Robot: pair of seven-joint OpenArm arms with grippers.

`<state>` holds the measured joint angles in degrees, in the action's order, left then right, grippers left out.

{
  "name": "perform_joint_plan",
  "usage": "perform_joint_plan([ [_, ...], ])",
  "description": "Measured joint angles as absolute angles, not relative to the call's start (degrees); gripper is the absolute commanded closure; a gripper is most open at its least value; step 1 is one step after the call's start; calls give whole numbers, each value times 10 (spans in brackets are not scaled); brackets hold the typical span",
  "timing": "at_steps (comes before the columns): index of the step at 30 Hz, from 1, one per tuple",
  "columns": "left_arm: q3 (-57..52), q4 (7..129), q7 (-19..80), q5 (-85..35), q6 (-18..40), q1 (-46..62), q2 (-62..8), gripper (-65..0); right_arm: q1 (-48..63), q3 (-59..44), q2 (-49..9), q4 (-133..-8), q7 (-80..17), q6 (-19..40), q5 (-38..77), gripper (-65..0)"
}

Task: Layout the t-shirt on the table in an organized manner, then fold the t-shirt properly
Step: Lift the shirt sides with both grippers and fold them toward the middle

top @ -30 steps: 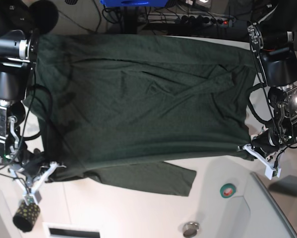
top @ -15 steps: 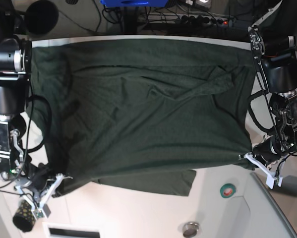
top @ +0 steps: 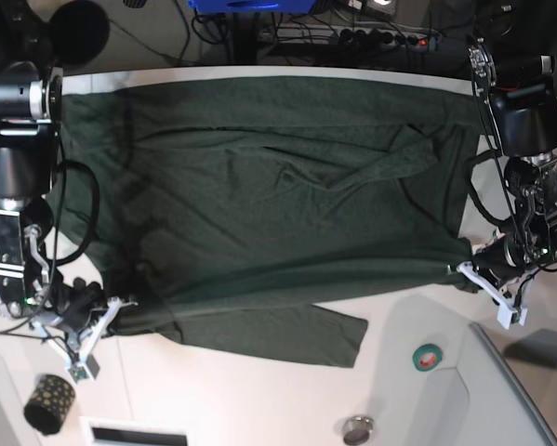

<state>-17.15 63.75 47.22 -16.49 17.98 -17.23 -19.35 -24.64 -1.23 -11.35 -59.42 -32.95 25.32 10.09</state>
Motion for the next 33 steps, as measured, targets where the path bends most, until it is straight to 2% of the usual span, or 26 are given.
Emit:
perform_joint_plan([
  [2, -171, 637, 472, -166, 182, -164, -193, 0, -234, -12, -114, -617, -337, 253, 102, -8],
  [6, -171, 638, 482, -165, 227, -151, -194, 0, -224, -11, -114, -640, -361, 253, 102, -8],
  [10, -171, 646, 500, -164, 229, -139, -193, 0, -202, -11, -114, -641, -364, 253, 102, -8],
  [15, -171, 721, 526, -167, 230, -121, -194, 0, -185, -11, -114, -643, -371, 253, 102, -8],
  [17, -171, 742, 552, -167, 231, -117, -193, 0, -173, -13, -114, -673, -373, 252, 100, -8],
  [25, -171, 775, 553, -168, 232, -61, -192, 0, -93, -18, -115, -817, -438, 249, 103, -8],
  [33, -170, 777, 551, -168, 232, -33, -192, 0, 13, -82, -112, -885, -466, 248, 102, -8],
])
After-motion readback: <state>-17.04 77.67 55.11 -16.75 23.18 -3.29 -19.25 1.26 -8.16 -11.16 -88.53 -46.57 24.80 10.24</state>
